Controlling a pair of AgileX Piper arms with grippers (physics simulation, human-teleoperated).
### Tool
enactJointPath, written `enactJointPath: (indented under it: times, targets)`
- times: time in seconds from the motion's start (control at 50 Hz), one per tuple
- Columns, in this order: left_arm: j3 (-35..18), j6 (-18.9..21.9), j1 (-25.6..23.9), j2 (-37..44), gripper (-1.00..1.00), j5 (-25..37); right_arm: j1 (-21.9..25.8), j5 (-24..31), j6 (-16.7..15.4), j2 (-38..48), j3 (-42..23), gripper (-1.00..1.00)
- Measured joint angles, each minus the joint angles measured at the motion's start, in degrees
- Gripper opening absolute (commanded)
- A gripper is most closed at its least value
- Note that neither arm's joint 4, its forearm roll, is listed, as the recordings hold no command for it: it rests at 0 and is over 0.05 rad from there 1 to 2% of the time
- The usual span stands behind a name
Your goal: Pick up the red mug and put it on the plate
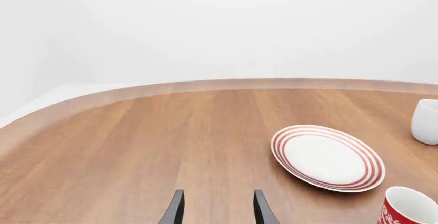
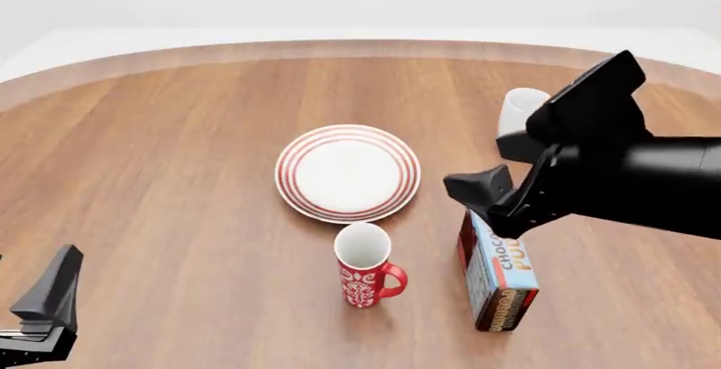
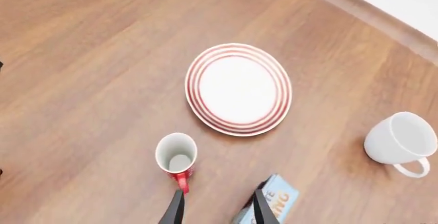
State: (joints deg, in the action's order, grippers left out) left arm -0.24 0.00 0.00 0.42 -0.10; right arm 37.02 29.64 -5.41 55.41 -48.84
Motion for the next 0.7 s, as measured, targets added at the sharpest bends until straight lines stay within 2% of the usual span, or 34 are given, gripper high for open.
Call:
enactJointPath:
  times: [0.7]
  targets:
    - [0.0, 0.0, 0.0, 0.0, 1.0, 0.0, 2.8, 0.8, 1.2, 6.8, 0.4, 1.0]
